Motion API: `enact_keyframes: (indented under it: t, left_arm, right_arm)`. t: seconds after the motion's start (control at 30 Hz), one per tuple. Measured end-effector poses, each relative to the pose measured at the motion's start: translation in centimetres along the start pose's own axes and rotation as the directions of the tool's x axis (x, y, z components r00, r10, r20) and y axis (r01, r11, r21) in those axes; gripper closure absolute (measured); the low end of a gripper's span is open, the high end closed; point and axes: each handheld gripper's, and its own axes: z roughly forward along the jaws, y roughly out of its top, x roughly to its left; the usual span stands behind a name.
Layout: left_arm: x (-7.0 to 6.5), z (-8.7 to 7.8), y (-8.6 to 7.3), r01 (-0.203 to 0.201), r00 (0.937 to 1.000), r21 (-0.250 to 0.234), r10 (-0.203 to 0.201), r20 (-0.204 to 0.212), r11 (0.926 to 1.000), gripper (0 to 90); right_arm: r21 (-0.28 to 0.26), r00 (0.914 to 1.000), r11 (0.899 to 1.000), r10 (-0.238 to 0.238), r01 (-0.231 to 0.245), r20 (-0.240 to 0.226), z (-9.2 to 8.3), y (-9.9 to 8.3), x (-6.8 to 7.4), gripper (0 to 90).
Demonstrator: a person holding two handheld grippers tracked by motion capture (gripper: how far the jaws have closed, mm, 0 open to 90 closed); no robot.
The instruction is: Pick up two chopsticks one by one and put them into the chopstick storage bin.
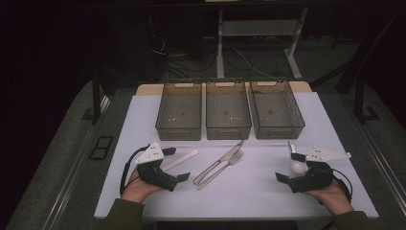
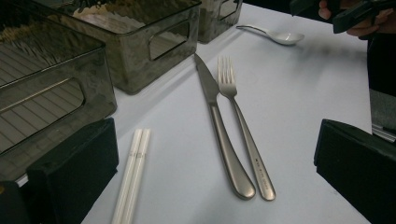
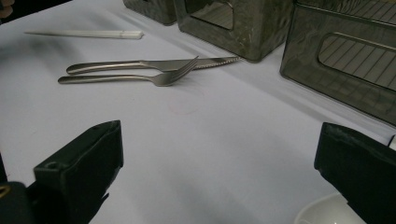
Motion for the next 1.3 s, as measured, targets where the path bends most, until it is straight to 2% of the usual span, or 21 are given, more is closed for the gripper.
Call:
enact_keyframes:
  t: [0.43, 0.77, 1.3]
  left_arm:
    - [0.1, 0.3, 0.2, -0.007, 1.0000, 0.022, 0.007, -0.002, 0.9997, 0.0]
    - [0.7, 0.5, 0.8, -0.013, 0.9999, 0.030, 0.014, -0.009, 0.9995, 0.0]
    - [1.4, 1.1, 1.9, -0.014, 0.9999, 0.030, 0.014, 0.003, 0.9995, 0.0]
  right_arm:
    - [-0.007, 0.9999, 1.000, -0.003, 0.002, -0.014, -0.1, 0.0, 0.0, 1.2]
    - [-0.020, 0.9999, 1.000, -0.002, 0.001, -0.016, -0.2, 0.0, -0.1, 1.2]
    - [-0.048, 1.0000, 0.999, 0.004, -0.004, 0.001, -0.2, 0.1, -0.1, 1.2]
